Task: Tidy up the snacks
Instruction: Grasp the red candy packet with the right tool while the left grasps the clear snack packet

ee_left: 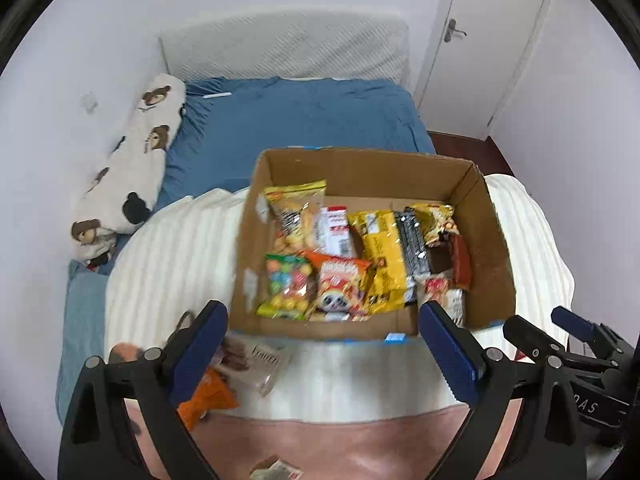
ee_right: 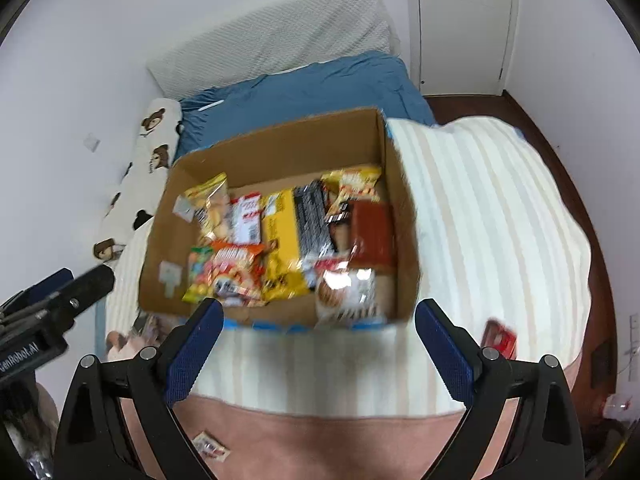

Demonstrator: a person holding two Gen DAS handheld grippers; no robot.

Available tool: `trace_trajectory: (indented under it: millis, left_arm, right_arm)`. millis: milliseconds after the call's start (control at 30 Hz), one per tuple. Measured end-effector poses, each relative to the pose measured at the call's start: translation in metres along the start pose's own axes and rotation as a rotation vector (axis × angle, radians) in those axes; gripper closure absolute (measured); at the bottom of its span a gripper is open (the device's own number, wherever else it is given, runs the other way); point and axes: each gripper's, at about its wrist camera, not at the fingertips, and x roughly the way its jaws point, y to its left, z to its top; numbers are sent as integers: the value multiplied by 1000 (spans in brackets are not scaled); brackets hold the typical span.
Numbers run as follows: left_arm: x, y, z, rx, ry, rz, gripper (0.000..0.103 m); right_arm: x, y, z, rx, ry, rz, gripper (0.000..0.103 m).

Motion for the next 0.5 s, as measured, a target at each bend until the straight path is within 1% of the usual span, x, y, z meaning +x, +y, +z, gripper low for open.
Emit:
trace_trajectory:
  millis: [100, 133, 233, 300, 367, 500]
  left_arm:
    - [-5, 15, -31, -34, 13, 23, 5]
    - [-4, 22, -46, -53, 27, 42, 5]
    - [10, 39, -84, -109, 98, 65, 5]
    - [29, 54, -112, -158, 173, 74, 5]
    - [54, 71, -144, -216, 277, 69, 5]
    - [99, 93, -198, -336, 429, 15, 5]
  right_arm:
    - [1, 0, -30, 23, 25, 42, 4]
    - [6, 0, -40, 30, 42, 51, 4]
    - [24, -3, -73, 70, 106, 90, 4]
    - [39, -3, -91, 90, 148, 104, 4]
    - [55, -3, -110, 111, 196, 119, 4]
    - [81, 2, -137, 115, 272, 138, 4]
